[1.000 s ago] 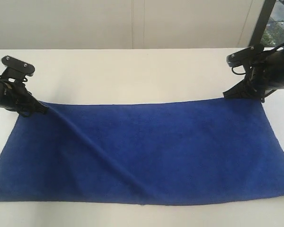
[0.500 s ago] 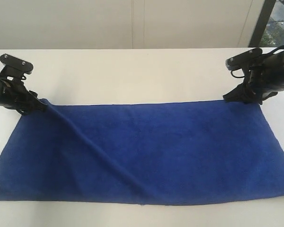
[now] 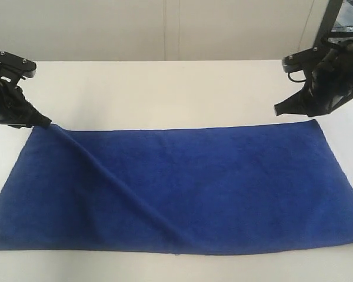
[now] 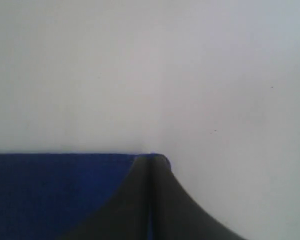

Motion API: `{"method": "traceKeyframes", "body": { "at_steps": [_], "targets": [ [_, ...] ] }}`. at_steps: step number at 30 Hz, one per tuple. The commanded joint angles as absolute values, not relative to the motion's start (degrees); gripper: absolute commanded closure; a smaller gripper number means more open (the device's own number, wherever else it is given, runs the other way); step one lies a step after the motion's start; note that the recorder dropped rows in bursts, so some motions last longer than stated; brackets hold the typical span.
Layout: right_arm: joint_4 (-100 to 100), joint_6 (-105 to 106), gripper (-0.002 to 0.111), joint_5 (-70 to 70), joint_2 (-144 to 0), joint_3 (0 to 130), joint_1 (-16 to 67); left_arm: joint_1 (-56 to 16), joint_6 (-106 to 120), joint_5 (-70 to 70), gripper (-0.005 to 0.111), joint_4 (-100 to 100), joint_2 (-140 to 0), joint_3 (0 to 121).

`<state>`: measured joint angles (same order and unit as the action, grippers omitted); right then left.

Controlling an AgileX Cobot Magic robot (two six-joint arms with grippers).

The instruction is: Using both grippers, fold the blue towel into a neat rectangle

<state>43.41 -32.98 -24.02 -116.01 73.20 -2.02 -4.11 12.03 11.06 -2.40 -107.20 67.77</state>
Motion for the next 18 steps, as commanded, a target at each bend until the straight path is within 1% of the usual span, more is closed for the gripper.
{"method": "traceKeyframes", "body": {
  "at_steps": [1,3,18],
  "targets": [
    [42.53,-31.60,0.108,-24.15,-118.40,73.51,-2.35,-4.03,11.95,16.03,0.101,-0.93,-107.15,67.95],
    [43.48,-31.29,0.108,-24.64,-119.73,73.82,-2.35,-4.03,11.95,18.13,0.107,-0.93,-107.93,67.95],
    [45.77,-31.29,0.108,-25.16,-123.46,73.91,-2.35,-4.03,15.36,22.49,0.107,-0.89,-114.39,67.95]
  ]
}}
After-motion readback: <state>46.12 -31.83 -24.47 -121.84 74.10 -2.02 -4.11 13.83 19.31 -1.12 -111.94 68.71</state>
